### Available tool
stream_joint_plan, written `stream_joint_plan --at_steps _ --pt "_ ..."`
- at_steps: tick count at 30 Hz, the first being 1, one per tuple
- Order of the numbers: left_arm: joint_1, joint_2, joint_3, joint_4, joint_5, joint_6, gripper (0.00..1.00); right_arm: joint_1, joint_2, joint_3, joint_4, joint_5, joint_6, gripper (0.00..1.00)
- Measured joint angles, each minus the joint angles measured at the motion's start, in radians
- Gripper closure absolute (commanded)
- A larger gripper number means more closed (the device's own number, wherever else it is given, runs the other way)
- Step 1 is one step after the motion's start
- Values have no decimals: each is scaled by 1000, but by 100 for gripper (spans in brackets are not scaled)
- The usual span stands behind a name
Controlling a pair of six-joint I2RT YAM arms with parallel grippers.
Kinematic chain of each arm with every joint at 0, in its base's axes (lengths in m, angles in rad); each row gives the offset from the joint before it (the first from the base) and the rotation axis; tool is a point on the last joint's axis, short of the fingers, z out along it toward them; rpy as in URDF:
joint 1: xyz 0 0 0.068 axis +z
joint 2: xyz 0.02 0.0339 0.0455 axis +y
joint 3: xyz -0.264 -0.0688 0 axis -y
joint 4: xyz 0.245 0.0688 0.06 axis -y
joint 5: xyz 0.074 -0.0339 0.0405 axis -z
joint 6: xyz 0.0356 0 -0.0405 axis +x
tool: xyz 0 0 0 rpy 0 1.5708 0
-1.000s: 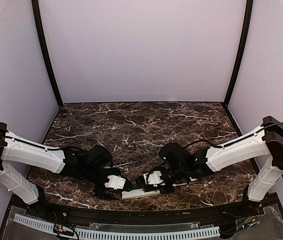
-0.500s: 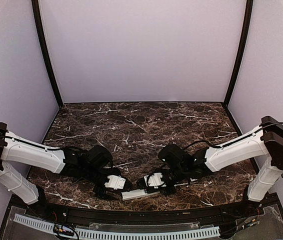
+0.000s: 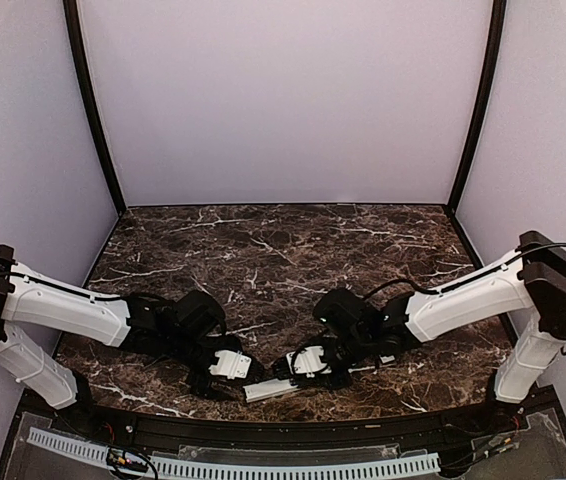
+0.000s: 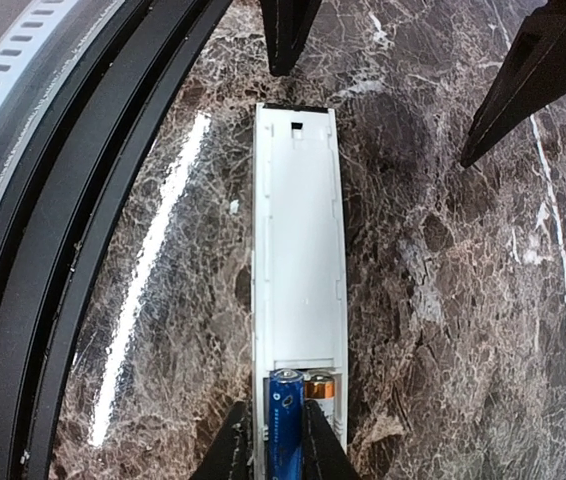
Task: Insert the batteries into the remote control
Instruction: Place the battery in the battery compartment, then move the remote control without the battery cover to the center of the board.
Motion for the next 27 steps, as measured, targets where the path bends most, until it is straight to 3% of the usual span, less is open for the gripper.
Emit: stream_joint_plan --at_steps 8,12,15,20,27 --pt "0 -1 0 2 0 0 13 0 -17 26 -34 10 23 79" --pt "0 -42 -3 9 2 -14 15 0 -106 26 -27 27 114 76" --pt "0 -118 -6 27 2 -62 18 -13 -205 34 -1 80 281 78" --pt "-27 -241 -5 130 -30 -279 19 -106 -309 97 2 119 623 81" --pt "-150 -209 -9 204 -145 -560 11 -141 -378 100 -86 156 1066 82"
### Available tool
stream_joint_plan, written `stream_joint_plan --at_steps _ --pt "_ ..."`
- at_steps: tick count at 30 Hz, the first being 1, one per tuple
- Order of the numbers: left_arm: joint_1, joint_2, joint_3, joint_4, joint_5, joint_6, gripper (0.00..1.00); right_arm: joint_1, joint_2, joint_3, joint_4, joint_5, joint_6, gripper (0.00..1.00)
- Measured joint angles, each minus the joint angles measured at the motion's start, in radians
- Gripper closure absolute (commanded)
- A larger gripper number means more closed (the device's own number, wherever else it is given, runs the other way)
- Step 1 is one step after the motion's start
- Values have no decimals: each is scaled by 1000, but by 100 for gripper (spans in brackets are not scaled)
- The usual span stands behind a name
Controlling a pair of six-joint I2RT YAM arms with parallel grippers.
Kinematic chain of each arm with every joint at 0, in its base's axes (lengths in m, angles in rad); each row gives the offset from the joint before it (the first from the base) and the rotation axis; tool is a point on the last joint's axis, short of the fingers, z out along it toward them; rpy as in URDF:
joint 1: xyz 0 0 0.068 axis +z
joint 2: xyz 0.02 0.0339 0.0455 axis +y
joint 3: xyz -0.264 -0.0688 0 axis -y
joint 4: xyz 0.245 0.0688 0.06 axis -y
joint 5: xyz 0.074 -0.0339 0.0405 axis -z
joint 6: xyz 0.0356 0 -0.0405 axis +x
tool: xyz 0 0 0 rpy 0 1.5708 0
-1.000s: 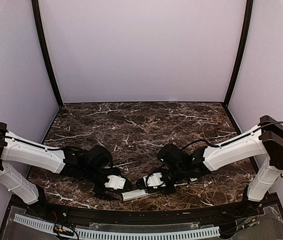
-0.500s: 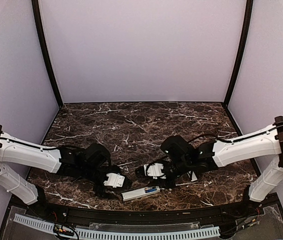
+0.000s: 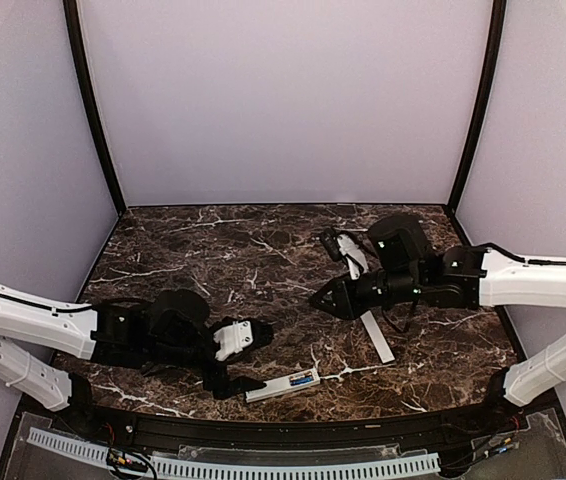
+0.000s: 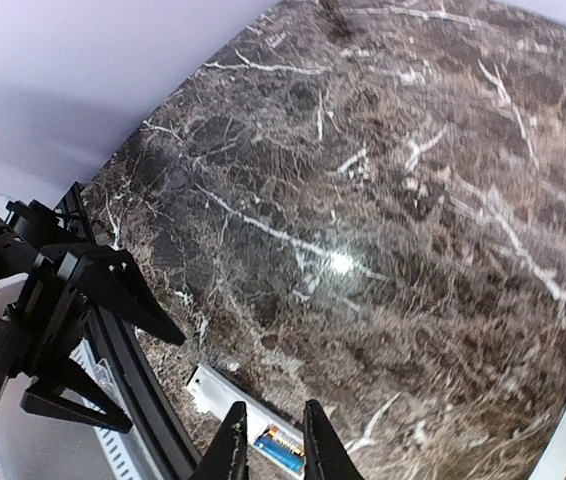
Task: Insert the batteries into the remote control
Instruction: Move the remote control without the battery cover to the center of the board.
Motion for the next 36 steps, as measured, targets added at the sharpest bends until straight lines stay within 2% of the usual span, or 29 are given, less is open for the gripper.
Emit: stream_joint_plan --at_steps 2,4,8,13,17,23,31,36 --pt "-7 0 -26 -3 -40 -66 3 34 4 0 -61 43 109 81" --pt "-11 -6 -54 -5 -62 -113 1 86 15 3 -126 82 201 80" --pt "-23 -5 -77 -18 -72 -169 2 161 40 4 -217 141 333 80" --pt "-33 56 -69 -20 -75 -196 7 169 47 6 -274 190 416 80" --pt "-33 92 -69 -18 -98 -195 9 169 70 39 -344 227 434 79" --pt "-33 160 -69 4 -50 -163 9 140 95 93 -391 217 419 79" --pt "-33 191 -90 76 -27 -177 29 90 138 120 -412 156 366 78" --pt "-35 235 -98 97 -24 -184 35 90 154 120 -412 121 349 78"
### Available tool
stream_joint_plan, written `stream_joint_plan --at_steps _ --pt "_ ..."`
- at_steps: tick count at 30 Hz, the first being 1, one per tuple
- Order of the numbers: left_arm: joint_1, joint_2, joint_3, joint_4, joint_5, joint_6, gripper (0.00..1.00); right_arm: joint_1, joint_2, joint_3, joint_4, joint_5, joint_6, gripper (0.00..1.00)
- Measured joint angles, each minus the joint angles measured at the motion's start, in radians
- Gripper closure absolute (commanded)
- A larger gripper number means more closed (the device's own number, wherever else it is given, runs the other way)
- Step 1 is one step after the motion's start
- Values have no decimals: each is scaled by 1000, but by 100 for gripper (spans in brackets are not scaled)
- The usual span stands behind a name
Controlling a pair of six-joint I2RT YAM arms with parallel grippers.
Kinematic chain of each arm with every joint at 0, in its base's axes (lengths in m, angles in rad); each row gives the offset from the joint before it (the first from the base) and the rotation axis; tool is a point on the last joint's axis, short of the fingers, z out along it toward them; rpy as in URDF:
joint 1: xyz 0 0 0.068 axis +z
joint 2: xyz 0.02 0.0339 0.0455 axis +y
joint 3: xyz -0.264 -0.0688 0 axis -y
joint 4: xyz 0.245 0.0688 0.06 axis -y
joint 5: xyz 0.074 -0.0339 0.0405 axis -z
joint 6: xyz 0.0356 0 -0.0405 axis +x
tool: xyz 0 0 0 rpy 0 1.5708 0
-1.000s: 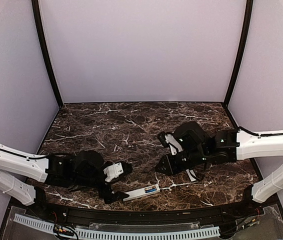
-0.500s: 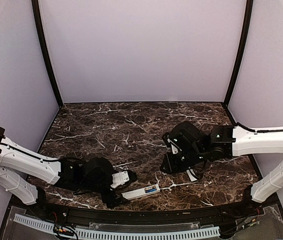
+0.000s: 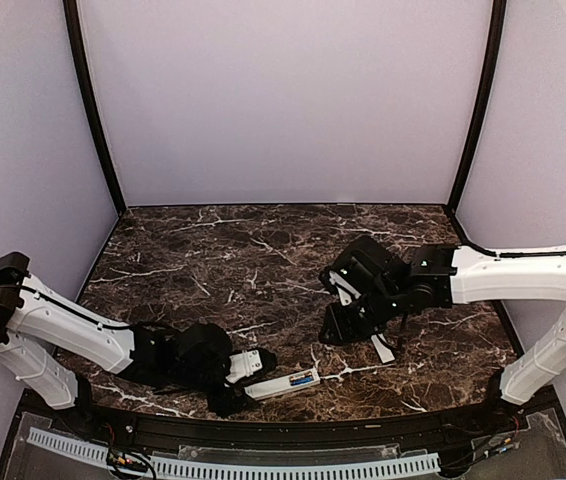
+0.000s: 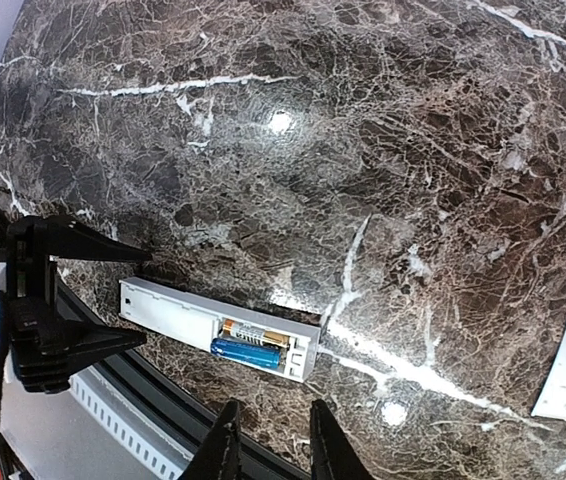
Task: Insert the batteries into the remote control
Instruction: Move the remote control without the battery cover to the center of the board.
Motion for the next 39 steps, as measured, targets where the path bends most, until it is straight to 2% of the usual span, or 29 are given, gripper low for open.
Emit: stream_joint_plan --at_steps 8,11,20,23,28,33,39 --pt "-4 44 8 20 -1 0 48 0 -3 -19 18 -2 -2 78" --pt "-4 56 14 31 0 6 63 0 -8 -37 18 -3 0 79" --pt "-4 98 52 43 18 12 86 0 -10 -50 30 -34 0 77" --pt "-5 110 65 44 21 11 89 0 -23 -74 53 -61 2 81" --pt "-5 177 133 48 15 25 95 -12 -80 -146 118 -130 27 100" --pt "-5 254 211 62 9 45 96 -37 -88 -209 213 -221 53 100" --pt "-5 262 221 61 9 56 96 -41 -37 -217 281 -317 59 100"
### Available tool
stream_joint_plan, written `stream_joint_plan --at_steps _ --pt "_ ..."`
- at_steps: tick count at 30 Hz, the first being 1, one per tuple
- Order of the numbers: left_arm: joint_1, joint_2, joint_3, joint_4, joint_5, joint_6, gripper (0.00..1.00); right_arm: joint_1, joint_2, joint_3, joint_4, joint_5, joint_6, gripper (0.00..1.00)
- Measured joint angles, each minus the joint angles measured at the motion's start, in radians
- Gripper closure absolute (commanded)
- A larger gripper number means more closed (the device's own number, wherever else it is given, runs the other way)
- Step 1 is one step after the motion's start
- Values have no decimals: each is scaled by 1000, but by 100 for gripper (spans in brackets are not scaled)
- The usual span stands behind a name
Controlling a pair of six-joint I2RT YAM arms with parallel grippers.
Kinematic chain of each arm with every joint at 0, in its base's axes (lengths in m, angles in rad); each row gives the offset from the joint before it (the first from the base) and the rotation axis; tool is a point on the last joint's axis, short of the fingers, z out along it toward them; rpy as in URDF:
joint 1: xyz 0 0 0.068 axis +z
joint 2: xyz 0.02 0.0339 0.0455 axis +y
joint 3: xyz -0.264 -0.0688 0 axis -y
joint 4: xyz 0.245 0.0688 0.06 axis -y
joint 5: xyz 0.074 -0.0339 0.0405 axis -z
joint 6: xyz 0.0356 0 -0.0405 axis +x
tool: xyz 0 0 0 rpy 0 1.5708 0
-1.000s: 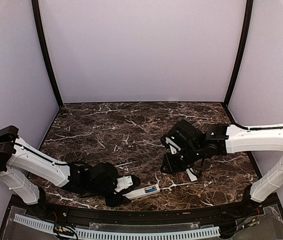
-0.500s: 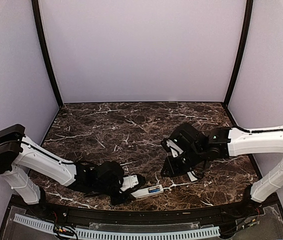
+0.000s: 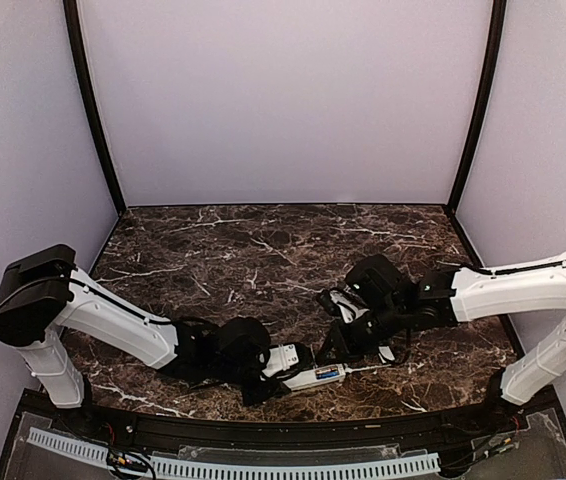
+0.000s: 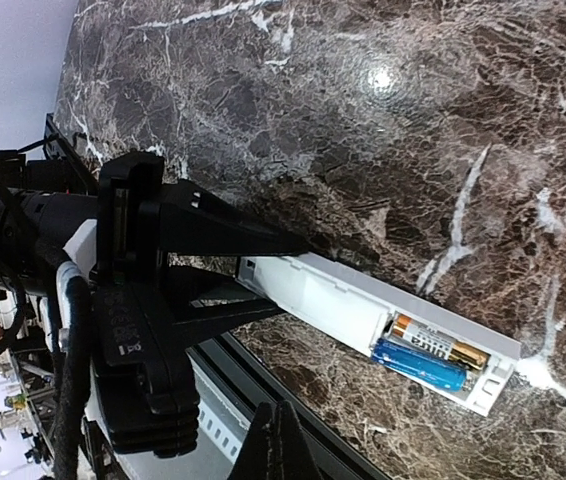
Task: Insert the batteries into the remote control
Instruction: Move the remote control without the battery cover to the center of the board.
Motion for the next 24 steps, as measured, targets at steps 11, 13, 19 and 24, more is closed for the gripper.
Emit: stream_joint_plan --at_steps 11,13,19,24 --pt "0 3 2 0 4 2 96 -13 118 0 52 -61 14 100" --pt "0 3 2 0 4 2 96 -13 132 0 52 -62 16 100" --pt "0 5 4 0 5 4 95 -14 174 0 51 -66 17 100" --pt "0 7 6 0 5 8 95 -15 192 0 49 -65 16 100"
